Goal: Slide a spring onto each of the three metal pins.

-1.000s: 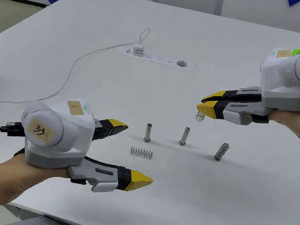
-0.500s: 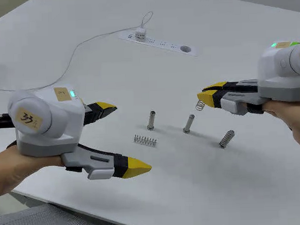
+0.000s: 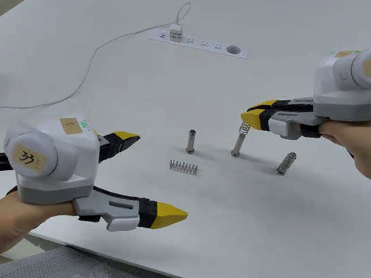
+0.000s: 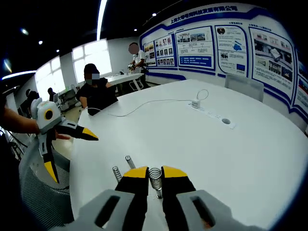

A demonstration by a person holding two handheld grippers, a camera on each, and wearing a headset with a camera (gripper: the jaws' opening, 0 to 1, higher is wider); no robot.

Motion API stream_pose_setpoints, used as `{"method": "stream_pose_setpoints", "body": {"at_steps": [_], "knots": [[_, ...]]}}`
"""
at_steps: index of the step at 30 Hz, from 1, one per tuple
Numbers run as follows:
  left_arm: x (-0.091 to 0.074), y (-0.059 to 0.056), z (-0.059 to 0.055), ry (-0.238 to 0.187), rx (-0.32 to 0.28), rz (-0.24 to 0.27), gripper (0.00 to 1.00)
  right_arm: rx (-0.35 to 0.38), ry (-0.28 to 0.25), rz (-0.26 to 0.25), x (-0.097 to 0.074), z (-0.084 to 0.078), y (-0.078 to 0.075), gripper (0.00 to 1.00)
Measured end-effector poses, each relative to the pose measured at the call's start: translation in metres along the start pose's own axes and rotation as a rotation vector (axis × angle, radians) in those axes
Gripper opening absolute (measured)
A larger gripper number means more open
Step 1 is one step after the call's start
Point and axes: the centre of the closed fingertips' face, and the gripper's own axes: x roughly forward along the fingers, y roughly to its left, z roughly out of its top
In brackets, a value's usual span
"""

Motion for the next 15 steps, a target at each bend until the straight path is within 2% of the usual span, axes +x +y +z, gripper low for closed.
{"method": "stream_pose_setpoints", "body": {"at_steps": [4, 9, 15], "knots": [[-0.001, 0.001, -0.006, -0.005, -0.04, 0.003, 1.0, -0.008, 0.01, 0.002, 0.003, -0.002, 0.002, 0.11], [-0.003, 0.002, -0.014, 0.005, -0.057, 0.009, 1.0, -0.028, 0.027, -0.009, 0.004, -0.006, 0.001, 0.11], [-0.003, 0.002, -0.014, -0.003, -0.076, 0.012, 0.99, -0.027, 0.037, -0.007, 0.005, -0.012, 0.001, 0.11]]}}
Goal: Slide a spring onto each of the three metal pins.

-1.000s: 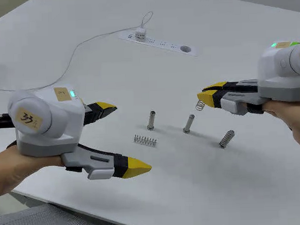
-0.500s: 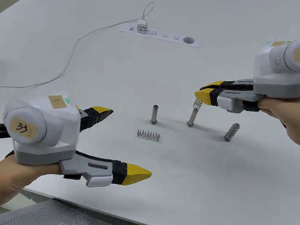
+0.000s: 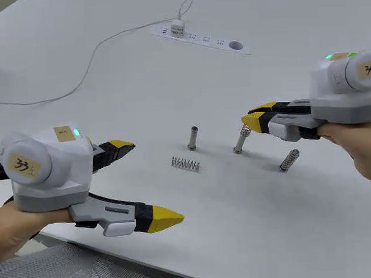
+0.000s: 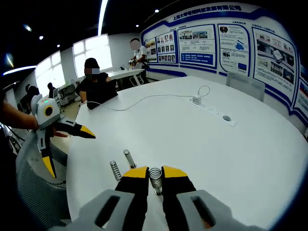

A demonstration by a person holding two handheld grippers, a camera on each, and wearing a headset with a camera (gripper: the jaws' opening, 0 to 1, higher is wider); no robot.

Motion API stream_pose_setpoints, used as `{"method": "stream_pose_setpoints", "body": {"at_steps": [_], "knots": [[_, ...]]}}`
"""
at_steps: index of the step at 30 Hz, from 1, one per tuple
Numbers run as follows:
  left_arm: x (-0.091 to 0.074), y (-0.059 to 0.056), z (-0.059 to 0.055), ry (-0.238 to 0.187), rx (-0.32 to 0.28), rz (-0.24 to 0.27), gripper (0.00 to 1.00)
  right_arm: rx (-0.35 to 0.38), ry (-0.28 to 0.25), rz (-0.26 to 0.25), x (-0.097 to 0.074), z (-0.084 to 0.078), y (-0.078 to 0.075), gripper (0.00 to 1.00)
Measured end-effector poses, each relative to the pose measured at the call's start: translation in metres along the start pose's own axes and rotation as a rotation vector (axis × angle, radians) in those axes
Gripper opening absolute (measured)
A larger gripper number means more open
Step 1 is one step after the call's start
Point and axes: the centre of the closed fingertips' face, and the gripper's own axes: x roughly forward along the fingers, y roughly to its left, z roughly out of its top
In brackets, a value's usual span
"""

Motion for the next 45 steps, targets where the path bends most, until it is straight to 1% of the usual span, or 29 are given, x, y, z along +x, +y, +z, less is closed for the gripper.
{"method": "stream_pose_setpoints", "body": {"at_steps": [3, 5, 7, 12, 14, 17, 23, 28, 30, 32, 36, 40, 42, 43, 45], "knots": [[0.001, 0.0, -0.001, -0.002, -0.012, 0.001, 0.99, 0.005, 0.001, -0.001, 0.001, -0.002, -0.001, 0.11], [0.002, -0.001, -0.003, 0.008, -0.005, 0.001, 0.98, 0.008, 0.001, -0.002, 0.002, -0.003, -0.001, 0.11], [0.002, -0.001, -0.003, 0.007, -0.004, 0.0, 0.98, 0.008, 0.003, -0.002, 0.003, -0.004, -0.001, 0.11], [0.0, 0.002, 0.0, -0.013, -0.026, 0.011, 0.97, 0.016, 0.008, -0.006, 0.005, -0.009, -0.003, 0.11], [-0.001, 0.003, 0.003, -0.03, -0.039, 0.014, 0.97, 0.018, 0.015, -0.001, 0.007, -0.012, -0.002, 0.11], [-0.001, 0.004, 0.005, -0.038, -0.047, 0.014, 0.97, 0.012, 0.026, 0.002, 0.01, -0.018, -0.001, 0.11], [-0.001, 0.003, 0.002, -0.027, -0.057, 0.009, 0.96, 0.016, 0.041, 0.003, 0.015, -0.025, -0.001, 0.11], [-0.001, 0.003, 0.003, -0.027, -0.061, 0.011, 0.95, 0.015, 0.05, 0.006, 0.017, -0.03, -0.001, 0.11], [-0.002, 0.002, 0.006, -0.041, -0.067, 0.009, 0.95, 0.014, 0.052, 0.006, 0.018, -0.031, -0.001, 0.11], [-0.003, 0.002, 0.007, -0.045, -0.067, 0.009, 0.95, 0.014, 0.056, 0.007, 0.019, -0.034, 0.0, 0.11], [-0.001, 0.003, 0.002, -0.027, -0.075, 0.011, 0.95, 0.015, 0.065, 0.011, 0.022, -0.04, 0.0, 0.11], [0.0, 0.003, 0.001, -0.023, -0.08, 0.008, 0.95, 0.018, 0.071, 0.011, 0.025, -0.044, 0.0, 0.11], [0.0, 0.003, 0.0, -0.019, -0.079, 0.009, 0.94, 0.035, 0.052, 0.012, 0.025, -0.042, 0.0, 0.11], [0.0, 0.003, 0.0, -0.02, -0.082, 0.008, 0.94, 0.033, 0.059, 0.011, 0.024, -0.044, -0.001, 0.11], [0.0, 0.003, 0.0, -0.021, -0.084, 0.008, 0.94, 0.035, 0.055, 0.014, 0.024, -0.043, -0.001, 0.11]]}}
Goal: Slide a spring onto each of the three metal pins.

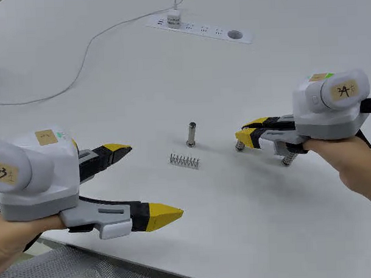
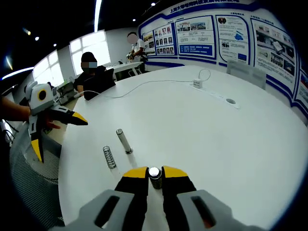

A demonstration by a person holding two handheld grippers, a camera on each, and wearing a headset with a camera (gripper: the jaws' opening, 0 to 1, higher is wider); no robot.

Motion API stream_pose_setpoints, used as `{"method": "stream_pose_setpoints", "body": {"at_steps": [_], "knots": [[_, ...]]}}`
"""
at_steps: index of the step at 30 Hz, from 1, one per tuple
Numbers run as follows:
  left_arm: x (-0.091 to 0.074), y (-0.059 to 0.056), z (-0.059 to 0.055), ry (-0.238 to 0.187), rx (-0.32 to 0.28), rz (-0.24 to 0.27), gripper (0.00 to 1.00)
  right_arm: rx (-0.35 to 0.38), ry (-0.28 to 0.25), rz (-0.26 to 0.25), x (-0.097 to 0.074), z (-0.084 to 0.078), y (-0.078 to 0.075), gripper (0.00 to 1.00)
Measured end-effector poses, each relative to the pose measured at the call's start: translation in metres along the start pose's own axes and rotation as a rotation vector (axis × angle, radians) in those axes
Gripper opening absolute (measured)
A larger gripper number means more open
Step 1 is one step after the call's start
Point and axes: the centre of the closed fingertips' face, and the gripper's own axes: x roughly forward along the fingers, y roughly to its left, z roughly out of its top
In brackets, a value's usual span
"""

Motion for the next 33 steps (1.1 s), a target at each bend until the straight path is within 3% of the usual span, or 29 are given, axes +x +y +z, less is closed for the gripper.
{"method": "stream_pose_setpoints", "body": {"at_steps": [13, 22, 28, 33], "knots": [[-0.002, 0.001, 0.001, -0.003, -0.01, 0.006, 0.93, -0.007, 0.0, 0.003, -0.003, 0.002, 0.003, 0.17], [-0.004, 0.004, 0.006, -0.024, -0.016, 0.019, 0.93, -0.014, -0.087, -0.034, -0.021, 0.035, 0.006, 0.17], [-0.005, 0.006, 0.007, -0.034, -0.024, 0.023, 0.92, -0.062, -0.115, 0.009, -0.018, 0.048, 0.032, 0.16], [-0.005, 0.005, 0.01, -0.045, -0.032, 0.02, 0.92, -0.116, -0.039, 0.115, 0.003, 0.028, 0.065, 0.16]]}}
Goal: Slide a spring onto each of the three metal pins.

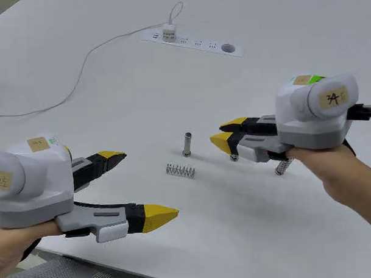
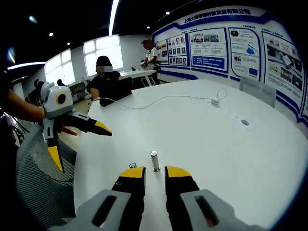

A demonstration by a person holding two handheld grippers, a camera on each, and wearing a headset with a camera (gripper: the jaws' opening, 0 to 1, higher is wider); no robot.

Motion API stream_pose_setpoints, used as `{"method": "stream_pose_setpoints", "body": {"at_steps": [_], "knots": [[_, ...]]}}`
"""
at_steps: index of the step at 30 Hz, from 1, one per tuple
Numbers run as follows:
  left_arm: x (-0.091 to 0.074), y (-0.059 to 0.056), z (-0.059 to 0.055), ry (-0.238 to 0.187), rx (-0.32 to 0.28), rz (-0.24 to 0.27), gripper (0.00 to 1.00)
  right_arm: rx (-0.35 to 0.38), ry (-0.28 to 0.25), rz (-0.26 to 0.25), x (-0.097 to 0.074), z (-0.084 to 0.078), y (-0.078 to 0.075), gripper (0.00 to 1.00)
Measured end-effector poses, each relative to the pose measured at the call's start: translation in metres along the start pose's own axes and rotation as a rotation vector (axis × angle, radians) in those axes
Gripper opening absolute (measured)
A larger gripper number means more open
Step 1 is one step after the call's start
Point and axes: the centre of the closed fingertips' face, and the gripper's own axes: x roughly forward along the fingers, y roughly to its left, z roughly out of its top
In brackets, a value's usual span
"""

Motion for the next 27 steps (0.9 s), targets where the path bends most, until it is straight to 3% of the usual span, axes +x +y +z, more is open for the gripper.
{"method": "stream_pose_setpoints", "body": {"at_steps": [3, 7, 17, 27], "knots": [[0.0, 0.001, 0.001, -0.004, 0.002, 0.004, 0.92, -0.074, 0.057, 0.052, 0.012, -0.014, 0.018, 0.16], [0.0, 0.001, 0.0, -0.001, 0.001, 0.002, 0.92, -0.104, 0.09, 0.07, 0.025, -0.026, 0.025, 0.16], [0.0, 0.003, -0.001, -0.002, -0.011, 0.007, 0.92, -0.137, 0.154, 0.065, 0.045, -0.045, 0.022, 0.16], [0.002, 0.004, -0.004, 0.012, -0.006, 0.005, 0.91, -0.121, 0.168, 0.078, 0.055, -0.051, 0.019, 0.16]]}}
